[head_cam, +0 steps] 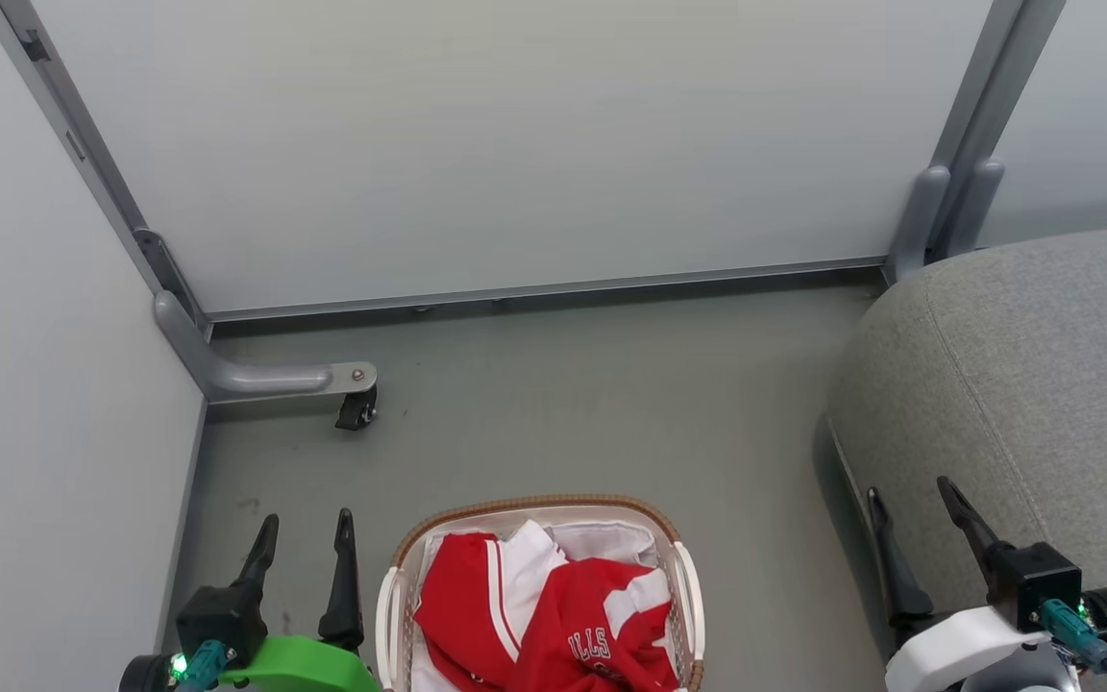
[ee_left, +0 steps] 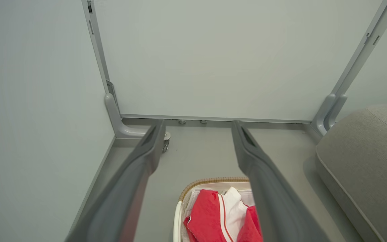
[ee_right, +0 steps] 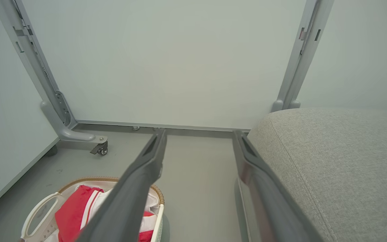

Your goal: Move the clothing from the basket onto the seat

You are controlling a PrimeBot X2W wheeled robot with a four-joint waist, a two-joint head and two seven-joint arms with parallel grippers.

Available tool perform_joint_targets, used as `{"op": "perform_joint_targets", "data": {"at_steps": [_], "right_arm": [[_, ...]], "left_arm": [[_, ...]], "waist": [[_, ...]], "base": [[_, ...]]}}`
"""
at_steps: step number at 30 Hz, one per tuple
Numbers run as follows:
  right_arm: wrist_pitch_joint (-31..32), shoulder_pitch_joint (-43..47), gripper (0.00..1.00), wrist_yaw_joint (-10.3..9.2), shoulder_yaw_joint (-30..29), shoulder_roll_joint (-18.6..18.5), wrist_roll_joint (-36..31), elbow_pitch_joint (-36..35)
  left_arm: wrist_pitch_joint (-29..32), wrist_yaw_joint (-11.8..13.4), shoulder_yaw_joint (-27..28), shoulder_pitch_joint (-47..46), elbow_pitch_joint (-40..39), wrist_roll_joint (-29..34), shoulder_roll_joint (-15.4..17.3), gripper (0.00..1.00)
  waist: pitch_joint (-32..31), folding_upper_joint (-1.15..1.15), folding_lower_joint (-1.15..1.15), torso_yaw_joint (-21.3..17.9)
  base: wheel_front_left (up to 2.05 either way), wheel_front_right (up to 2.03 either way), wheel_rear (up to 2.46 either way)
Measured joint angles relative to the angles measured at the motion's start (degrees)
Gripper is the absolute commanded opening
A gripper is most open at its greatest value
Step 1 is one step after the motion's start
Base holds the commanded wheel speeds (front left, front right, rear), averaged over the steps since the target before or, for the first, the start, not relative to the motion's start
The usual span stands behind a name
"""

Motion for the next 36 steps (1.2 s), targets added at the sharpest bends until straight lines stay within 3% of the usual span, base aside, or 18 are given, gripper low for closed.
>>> {"op": "perform_joint_targets", "data": {"at_steps": [25, 36], "right_arm": [[-0.01, 0.12, 1.00, 0.00, 0.43, -0.01, -0.03, 0.20], [-0.02, -2.10, 1.00, 0.00, 1.05, -0.02, -0.30, -1.44]], "left_arm": [[-0.04, -0.08, -0.10, 0.43, 0.08, 0.24, 0.01, 1.00], [-0.13, -0.82, -2.47, -2.11, -0.37, 2.43, 0.03, 1.00]], "waist": [[0.23, 0.00, 0.00, -0.20], [3.80, 0.00, 0.00, -1.66]], "base": [[0.00, 0.00, 0.00], [0.00, 0.00, 0.00]]}}
